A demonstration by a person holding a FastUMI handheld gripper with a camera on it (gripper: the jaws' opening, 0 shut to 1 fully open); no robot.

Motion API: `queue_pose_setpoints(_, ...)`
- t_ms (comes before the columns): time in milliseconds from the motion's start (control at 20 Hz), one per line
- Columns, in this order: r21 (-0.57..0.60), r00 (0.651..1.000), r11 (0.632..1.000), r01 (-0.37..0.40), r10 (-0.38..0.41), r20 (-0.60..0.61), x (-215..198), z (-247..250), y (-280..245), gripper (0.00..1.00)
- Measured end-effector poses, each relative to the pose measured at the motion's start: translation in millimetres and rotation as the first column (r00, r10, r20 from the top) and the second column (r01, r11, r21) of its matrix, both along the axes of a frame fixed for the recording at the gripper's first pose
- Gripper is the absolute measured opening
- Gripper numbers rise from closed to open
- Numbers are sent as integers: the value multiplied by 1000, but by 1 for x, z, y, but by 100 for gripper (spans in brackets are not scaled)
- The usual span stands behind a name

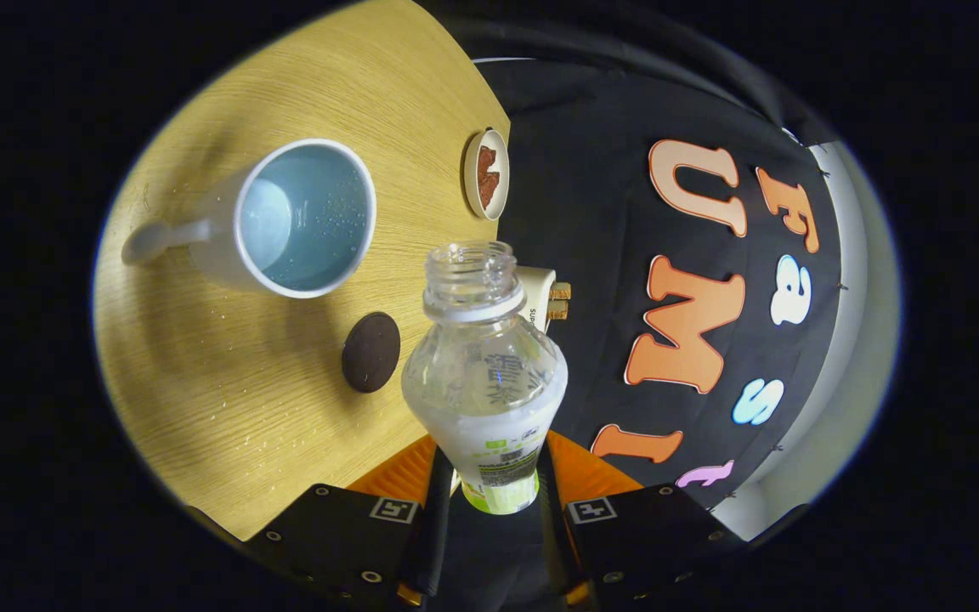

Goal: Take the bottle from table, then pour the juice into the cup, finally place the bottle on the coaster

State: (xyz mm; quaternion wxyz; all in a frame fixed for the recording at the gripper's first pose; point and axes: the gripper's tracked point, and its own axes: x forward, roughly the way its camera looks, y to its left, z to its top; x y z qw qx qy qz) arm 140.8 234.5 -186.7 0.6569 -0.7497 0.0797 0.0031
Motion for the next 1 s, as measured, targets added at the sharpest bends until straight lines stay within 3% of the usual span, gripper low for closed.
queue_pose_setpoints(1000,-102,999,994,-35,34,-6,2,8,-4,49)
